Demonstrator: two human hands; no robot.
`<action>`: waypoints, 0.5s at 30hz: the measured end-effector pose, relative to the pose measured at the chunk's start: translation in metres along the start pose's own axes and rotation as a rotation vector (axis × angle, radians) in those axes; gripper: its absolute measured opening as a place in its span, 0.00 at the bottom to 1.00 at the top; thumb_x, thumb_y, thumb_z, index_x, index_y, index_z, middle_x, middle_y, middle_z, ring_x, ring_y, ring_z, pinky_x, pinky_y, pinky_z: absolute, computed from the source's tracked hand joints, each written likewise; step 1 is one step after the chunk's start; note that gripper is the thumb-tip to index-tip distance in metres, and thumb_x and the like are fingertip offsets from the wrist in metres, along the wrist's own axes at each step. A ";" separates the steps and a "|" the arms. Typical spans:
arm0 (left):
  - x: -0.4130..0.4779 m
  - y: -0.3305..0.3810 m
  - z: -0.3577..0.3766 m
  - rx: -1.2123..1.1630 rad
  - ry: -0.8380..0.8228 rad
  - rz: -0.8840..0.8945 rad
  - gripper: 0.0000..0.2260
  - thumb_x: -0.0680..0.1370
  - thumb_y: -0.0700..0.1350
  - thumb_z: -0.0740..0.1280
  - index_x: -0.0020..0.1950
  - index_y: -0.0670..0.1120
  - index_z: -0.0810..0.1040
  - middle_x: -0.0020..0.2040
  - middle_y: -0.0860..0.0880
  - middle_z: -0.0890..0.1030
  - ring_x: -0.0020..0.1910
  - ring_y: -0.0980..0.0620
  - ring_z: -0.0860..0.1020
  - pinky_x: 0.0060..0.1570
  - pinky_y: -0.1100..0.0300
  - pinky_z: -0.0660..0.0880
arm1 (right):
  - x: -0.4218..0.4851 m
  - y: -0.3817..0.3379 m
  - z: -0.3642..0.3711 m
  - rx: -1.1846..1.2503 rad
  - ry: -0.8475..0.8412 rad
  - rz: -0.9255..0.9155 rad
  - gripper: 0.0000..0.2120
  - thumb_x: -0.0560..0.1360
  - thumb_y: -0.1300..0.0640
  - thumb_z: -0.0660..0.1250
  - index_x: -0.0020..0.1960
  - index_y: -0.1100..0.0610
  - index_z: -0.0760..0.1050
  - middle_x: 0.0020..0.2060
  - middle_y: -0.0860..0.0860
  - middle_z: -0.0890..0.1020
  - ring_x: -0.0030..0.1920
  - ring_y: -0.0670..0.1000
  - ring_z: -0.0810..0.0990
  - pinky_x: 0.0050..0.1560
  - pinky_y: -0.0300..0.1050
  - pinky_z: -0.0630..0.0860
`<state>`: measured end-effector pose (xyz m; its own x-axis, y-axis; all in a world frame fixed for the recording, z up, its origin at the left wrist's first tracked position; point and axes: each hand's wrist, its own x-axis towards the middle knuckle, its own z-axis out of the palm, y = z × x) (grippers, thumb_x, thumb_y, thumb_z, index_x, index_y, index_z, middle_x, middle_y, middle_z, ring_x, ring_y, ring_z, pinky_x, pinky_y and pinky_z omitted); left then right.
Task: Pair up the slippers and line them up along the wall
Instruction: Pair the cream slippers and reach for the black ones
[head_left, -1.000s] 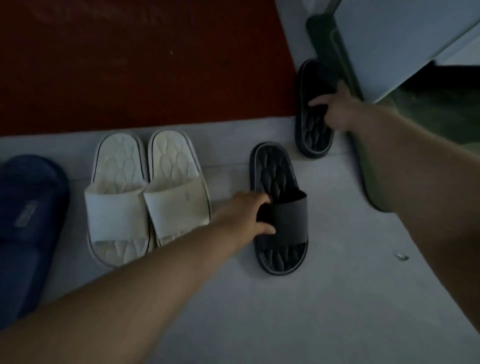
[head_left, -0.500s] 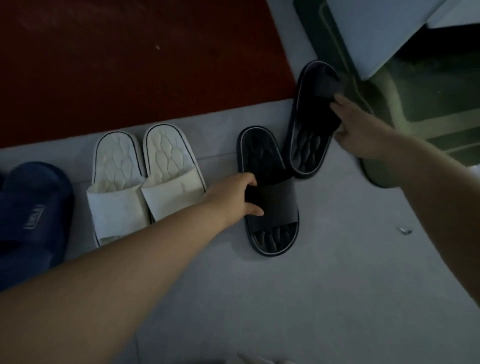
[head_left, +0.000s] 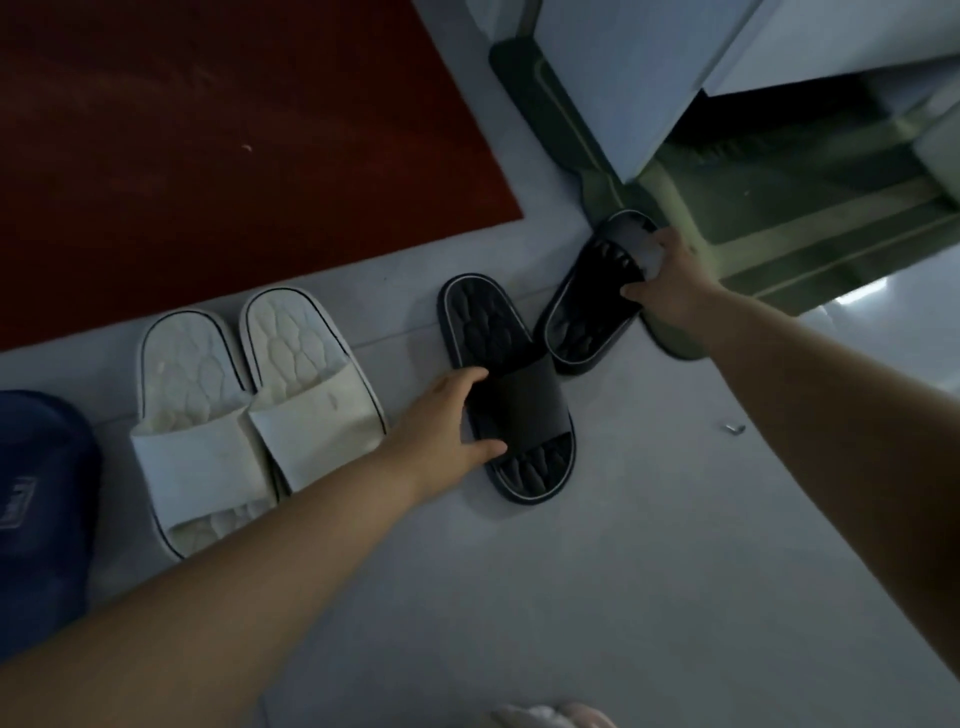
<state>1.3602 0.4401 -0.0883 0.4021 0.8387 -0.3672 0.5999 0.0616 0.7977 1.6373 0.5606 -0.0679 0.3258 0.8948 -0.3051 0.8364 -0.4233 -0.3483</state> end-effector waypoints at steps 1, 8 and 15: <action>-0.004 -0.002 -0.002 -0.041 -0.014 -0.006 0.34 0.71 0.47 0.71 0.73 0.50 0.58 0.73 0.48 0.62 0.70 0.51 0.63 0.64 0.64 0.59 | 0.004 -0.002 0.002 -0.006 -0.012 0.027 0.39 0.70 0.55 0.71 0.73 0.55 0.52 0.70 0.59 0.62 0.65 0.61 0.67 0.56 0.51 0.69; -0.009 -0.004 -0.007 -0.186 -0.071 -0.093 0.40 0.72 0.47 0.71 0.75 0.51 0.49 0.76 0.50 0.56 0.74 0.52 0.59 0.72 0.54 0.60 | 0.022 -0.004 0.018 -0.077 0.040 0.116 0.31 0.76 0.62 0.59 0.74 0.63 0.47 0.67 0.67 0.67 0.64 0.65 0.69 0.62 0.56 0.67; 0.005 0.000 0.007 -0.383 -0.119 -0.178 0.38 0.74 0.37 0.67 0.76 0.47 0.48 0.76 0.48 0.58 0.71 0.50 0.65 0.70 0.51 0.65 | 0.014 0.007 -0.010 -0.184 0.079 -0.029 0.38 0.73 0.65 0.60 0.75 0.52 0.43 0.65 0.65 0.71 0.60 0.67 0.73 0.56 0.58 0.71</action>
<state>1.3668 0.4410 -0.0939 0.4066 0.7299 -0.5495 0.3763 0.4143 0.8287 1.6517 0.5715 -0.0654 0.3277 0.9178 -0.2241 0.9100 -0.3703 -0.1863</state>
